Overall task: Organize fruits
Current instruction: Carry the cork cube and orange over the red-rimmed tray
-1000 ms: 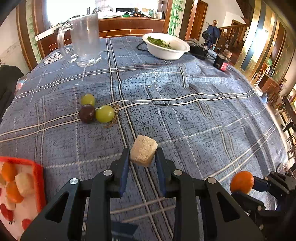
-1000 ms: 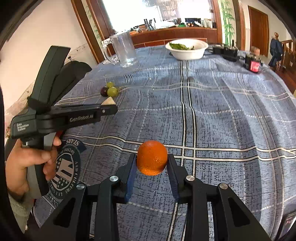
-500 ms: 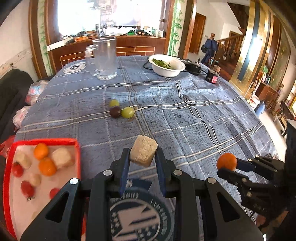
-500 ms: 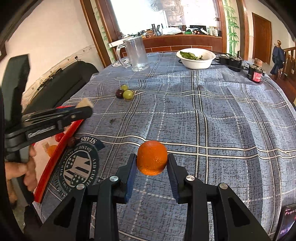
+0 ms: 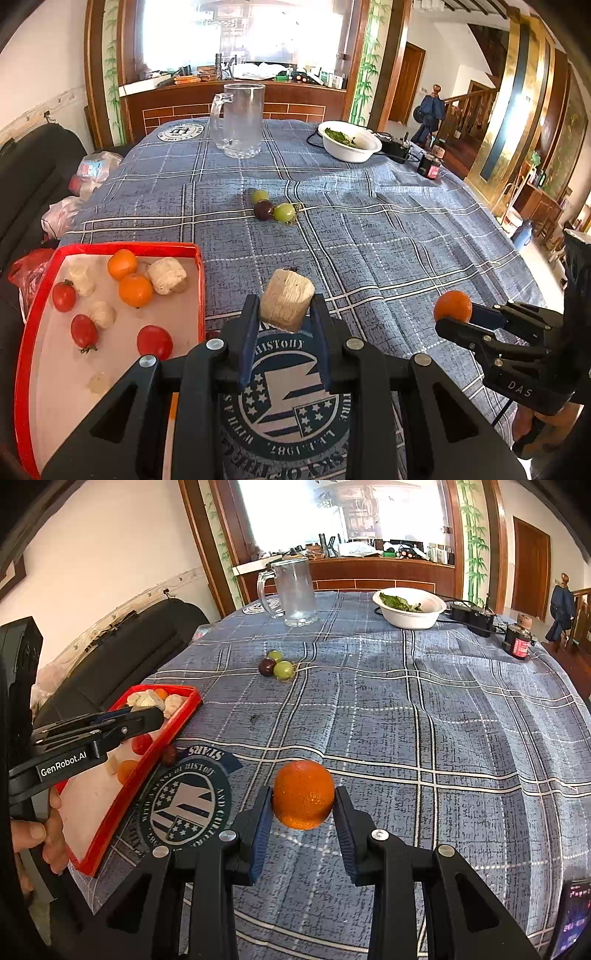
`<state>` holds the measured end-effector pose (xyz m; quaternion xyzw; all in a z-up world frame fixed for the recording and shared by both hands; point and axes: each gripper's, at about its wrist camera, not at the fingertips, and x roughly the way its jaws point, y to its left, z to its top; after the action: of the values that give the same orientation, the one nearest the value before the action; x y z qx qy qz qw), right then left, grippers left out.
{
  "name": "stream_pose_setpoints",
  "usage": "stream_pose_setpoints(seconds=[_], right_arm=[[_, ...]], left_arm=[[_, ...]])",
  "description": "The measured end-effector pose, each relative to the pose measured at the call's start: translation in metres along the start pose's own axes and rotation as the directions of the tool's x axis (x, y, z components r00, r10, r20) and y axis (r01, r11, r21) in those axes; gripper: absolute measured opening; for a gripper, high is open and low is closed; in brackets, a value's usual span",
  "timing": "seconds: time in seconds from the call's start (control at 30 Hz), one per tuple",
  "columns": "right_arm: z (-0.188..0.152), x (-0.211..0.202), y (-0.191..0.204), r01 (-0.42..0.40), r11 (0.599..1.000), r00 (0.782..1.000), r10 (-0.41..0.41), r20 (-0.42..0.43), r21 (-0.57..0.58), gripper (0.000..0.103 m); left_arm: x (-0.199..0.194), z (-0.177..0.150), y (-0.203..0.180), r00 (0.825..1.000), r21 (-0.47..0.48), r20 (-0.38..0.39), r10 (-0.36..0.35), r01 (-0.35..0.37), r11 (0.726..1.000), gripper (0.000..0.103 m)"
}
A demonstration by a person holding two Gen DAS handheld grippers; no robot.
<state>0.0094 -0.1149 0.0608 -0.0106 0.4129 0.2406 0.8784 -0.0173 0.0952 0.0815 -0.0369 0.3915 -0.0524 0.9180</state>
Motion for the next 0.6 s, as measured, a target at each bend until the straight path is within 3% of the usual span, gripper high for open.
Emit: stream_pose_setpoints(seconds=[0.6], right_arm=[[-0.004,-0.012,0.061,-0.142,0.989,0.989,0.143,0.026,-0.043,0.033]], left_arm=[[-0.061,-0.027,0.032,0.998,-0.065,0.061,0.035,-0.031,0.997,0.025]])
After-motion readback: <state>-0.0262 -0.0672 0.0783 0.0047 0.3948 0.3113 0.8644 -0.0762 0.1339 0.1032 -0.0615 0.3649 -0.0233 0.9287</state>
